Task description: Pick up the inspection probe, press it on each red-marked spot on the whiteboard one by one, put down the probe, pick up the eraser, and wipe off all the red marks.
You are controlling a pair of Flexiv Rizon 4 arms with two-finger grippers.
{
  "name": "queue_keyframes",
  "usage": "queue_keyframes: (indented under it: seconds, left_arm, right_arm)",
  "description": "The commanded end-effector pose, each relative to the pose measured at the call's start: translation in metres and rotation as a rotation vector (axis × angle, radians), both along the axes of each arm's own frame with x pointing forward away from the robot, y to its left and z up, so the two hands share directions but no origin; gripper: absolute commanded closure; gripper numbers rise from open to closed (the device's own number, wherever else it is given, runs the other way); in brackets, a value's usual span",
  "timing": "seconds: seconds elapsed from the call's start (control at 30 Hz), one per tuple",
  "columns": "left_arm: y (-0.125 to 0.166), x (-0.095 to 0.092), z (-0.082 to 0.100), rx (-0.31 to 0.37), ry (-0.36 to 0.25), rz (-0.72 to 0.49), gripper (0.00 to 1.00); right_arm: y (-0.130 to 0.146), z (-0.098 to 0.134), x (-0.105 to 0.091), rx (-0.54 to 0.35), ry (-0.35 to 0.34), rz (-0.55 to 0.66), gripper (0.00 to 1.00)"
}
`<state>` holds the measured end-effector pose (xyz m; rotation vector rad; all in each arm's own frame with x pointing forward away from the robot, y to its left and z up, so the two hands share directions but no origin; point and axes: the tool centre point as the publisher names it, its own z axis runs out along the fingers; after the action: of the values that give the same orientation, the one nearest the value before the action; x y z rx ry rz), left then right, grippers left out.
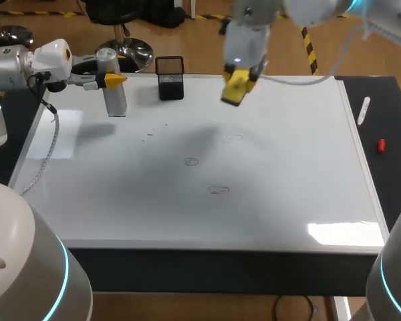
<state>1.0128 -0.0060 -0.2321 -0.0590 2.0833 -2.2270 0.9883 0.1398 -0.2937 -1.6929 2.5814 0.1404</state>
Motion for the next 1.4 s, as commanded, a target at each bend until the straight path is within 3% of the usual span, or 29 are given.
queue_keyframes:
  seconds: [0.03,0.47,0.67,1.4]
  left_arm:
    - [0.000,-0.002,0.002,0.002,-0.001,0.003,1.00]
    - [0.000,-0.002,0.002,0.002,-0.001,0.003,1.00]
    - [0.000,-0.002,0.002,0.002,-0.001,0.003,1.00]
    - [0.000,-0.002,0.002,0.002,-0.001,0.003,1.00]
  right_arm:
    - [0.030,-0.007,-0.013,-0.034,-0.021,0.026,1.00]
    - [0.104,-0.042,-0.050,0.032,0.022,0.069,1.00]
    - [0.126,-0.052,-0.067,0.046,0.038,0.082,1.00]
    - [0.147,-0.092,-0.105,-0.033,0.053,0.036,1.00]
